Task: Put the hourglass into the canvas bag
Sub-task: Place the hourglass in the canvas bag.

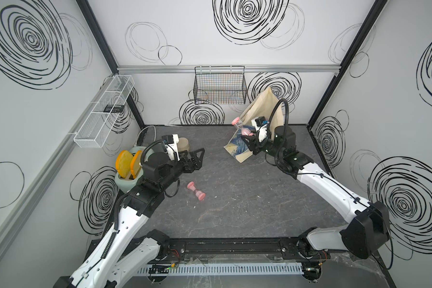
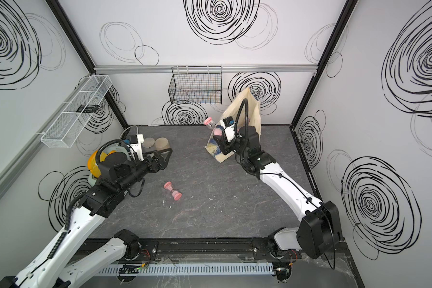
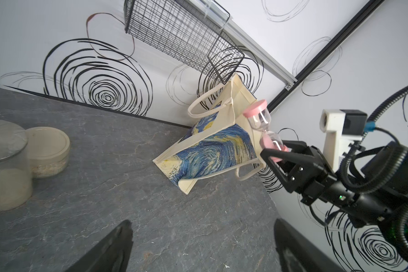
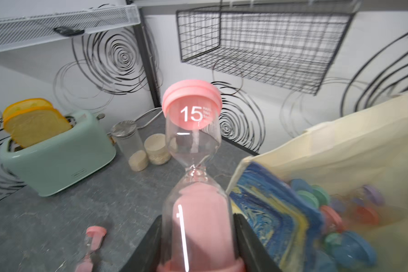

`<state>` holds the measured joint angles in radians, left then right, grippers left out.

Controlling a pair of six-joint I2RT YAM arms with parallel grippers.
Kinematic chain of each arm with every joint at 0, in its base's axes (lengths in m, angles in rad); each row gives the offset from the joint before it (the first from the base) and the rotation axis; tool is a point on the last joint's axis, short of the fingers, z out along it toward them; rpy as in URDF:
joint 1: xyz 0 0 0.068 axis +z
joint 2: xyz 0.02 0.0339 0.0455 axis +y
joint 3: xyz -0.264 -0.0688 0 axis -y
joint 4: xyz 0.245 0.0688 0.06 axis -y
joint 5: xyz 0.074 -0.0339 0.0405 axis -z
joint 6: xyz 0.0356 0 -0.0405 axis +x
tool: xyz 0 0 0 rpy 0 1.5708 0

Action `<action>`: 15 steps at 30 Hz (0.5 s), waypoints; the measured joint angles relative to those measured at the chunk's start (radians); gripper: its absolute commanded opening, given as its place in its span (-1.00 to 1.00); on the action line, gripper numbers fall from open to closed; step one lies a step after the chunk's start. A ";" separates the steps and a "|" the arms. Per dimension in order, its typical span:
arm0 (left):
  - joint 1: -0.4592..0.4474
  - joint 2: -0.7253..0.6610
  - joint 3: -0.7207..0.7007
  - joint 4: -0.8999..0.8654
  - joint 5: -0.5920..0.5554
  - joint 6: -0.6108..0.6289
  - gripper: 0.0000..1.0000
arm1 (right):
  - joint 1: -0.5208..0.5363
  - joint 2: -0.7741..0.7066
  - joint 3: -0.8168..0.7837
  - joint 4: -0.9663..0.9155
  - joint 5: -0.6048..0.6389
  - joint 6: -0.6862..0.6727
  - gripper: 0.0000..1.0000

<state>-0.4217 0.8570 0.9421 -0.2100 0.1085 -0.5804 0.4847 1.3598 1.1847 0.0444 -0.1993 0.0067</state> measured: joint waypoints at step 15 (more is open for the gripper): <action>-0.181 0.246 0.076 0.137 -0.005 -0.003 0.92 | -0.202 0.174 0.178 -0.158 0.186 0.068 -0.58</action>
<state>-0.6025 1.1030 1.0183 -0.0727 0.1036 -0.5835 0.2825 1.5333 1.3628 -0.1135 -0.0132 0.0746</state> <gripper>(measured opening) 0.959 0.435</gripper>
